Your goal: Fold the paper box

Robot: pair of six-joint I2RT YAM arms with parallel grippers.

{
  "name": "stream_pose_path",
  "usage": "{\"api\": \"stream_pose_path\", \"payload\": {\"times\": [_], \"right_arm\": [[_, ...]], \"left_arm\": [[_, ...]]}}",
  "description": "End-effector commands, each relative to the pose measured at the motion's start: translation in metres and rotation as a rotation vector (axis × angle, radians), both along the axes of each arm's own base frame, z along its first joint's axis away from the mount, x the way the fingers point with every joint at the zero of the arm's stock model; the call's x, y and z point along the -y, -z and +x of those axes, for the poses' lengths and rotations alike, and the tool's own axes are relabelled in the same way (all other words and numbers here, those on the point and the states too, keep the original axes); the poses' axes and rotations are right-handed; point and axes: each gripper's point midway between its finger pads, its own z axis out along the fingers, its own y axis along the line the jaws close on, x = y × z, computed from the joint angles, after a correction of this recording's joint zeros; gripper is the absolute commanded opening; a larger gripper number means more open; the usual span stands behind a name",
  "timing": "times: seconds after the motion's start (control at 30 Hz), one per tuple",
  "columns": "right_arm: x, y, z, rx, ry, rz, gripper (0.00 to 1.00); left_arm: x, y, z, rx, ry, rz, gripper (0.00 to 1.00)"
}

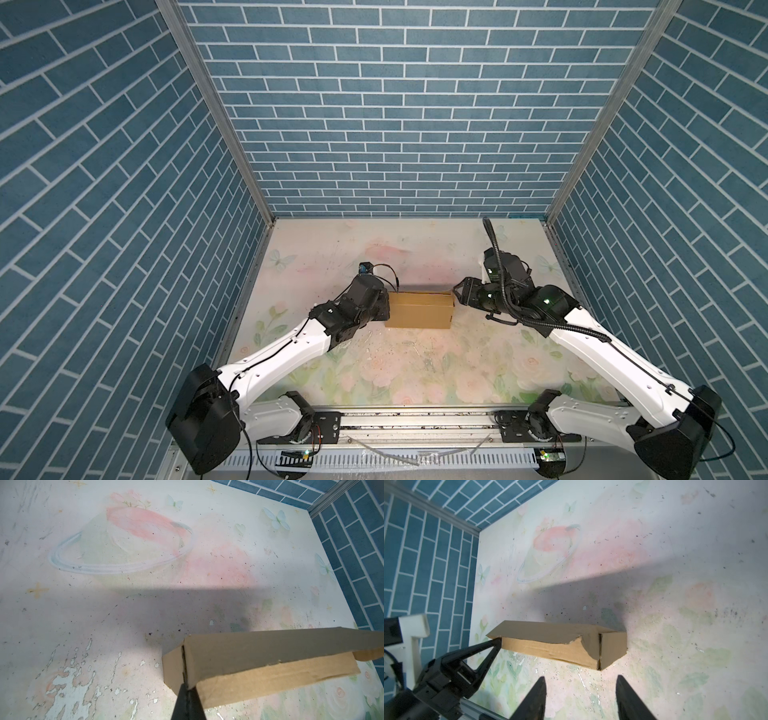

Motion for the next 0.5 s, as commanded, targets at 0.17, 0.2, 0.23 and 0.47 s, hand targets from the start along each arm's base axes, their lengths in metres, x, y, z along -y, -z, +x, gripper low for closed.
{"api": "stream_pose_path", "payload": {"times": [0.17, 0.2, 0.23, 0.47], "right_arm": [[0.022, 0.021, 0.003, -0.108, 0.338, 0.228, 0.54], [0.023, 0.024, 0.003, -0.125, 0.366, 0.246, 0.54], [0.024, 0.027, 0.003, -0.135, 0.39, 0.261, 0.54], [0.04, 0.022, 0.006, -0.131, 0.542, 0.335, 0.61]], "left_arm": [[-0.005, 0.009, -0.005, 0.005, -0.01, 0.029, 0.0], [-0.004, 0.01, -0.005, 0.005, -0.008, 0.031, 0.0], [-0.005, 0.01, -0.005, 0.006, -0.009, 0.03, 0.0], [-0.004, 0.011, -0.005, 0.008, -0.006, 0.028, 0.0]]}}
